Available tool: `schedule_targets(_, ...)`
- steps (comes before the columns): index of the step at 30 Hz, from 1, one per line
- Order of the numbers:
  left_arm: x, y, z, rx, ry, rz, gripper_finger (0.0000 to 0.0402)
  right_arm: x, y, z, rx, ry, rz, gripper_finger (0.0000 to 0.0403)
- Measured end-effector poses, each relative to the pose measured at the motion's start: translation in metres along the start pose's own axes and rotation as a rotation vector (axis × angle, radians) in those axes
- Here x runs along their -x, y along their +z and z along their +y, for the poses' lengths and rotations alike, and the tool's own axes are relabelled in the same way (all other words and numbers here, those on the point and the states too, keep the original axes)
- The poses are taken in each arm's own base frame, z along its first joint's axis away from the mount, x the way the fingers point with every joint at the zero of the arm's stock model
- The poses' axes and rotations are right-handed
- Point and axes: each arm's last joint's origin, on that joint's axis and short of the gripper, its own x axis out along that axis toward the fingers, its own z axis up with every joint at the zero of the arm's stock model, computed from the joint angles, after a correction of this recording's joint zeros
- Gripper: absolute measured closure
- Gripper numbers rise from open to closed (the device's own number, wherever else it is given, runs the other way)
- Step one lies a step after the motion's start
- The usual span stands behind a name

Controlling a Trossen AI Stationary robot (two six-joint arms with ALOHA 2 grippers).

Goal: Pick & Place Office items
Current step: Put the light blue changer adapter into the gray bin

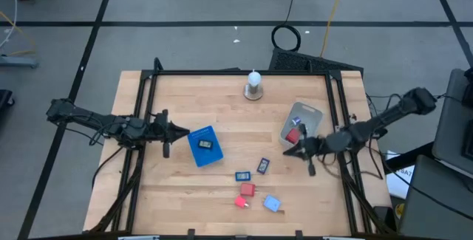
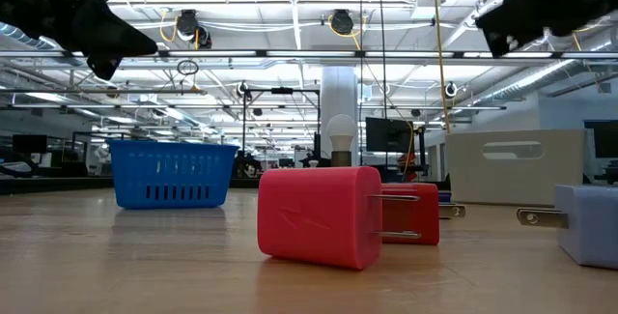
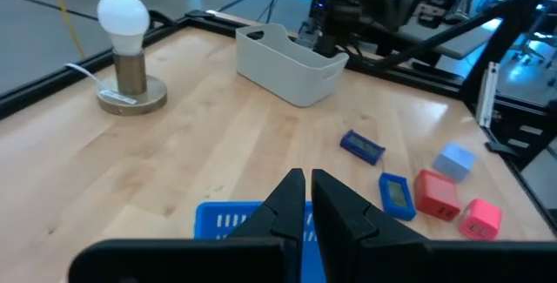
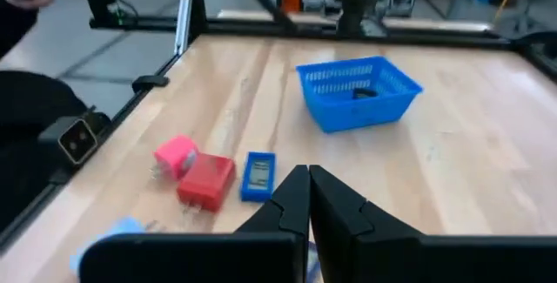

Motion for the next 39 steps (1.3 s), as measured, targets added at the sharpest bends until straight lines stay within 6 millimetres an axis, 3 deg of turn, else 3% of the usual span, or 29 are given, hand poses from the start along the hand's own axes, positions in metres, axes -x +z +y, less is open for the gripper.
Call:
schedule_targets(8,0.000,0.000,0.000,-0.011,-0.009,0.002,0.0378,-0.037,0.033,0.068,-0.060,-0.060,0.314,0.0403)
schedule_targets(12,0.000,0.000,0.000,-0.036,-0.010,0.003,0.0378,-0.061,0.040,0.098,-0.114,-0.100,0.425,0.0403)
schedule_targets(20,0.000,-0.003,-0.001,-0.048,-0.071,0.052,0.0378,-0.109,0.050,0.138,-0.236,-0.130,0.525,0.0391)
schedule_targets(24,0.000,-0.007,-0.001,-0.059,-0.093,0.096,0.0378,-0.129,0.042,0.151,-0.299,-0.085,0.607,0.0332)
schedule_targets(33,0.001,-0.010,0.000,-0.082,-0.086,0.120,0.0378,-0.144,0.026,0.150,-0.593,-0.151,0.730,0.0120)
schedule_targets(36,0.001,-0.011,0.000,-0.086,-0.082,0.134,0.0378,-0.144,0.026,0.146,-0.666,-0.196,0.736,0.0085)
schedule_targets(39,0.001,-0.013,0.001,-0.090,-0.086,0.155,0.0378,-0.141,0.022,0.143,-0.681,-0.250,0.770,0.0079)
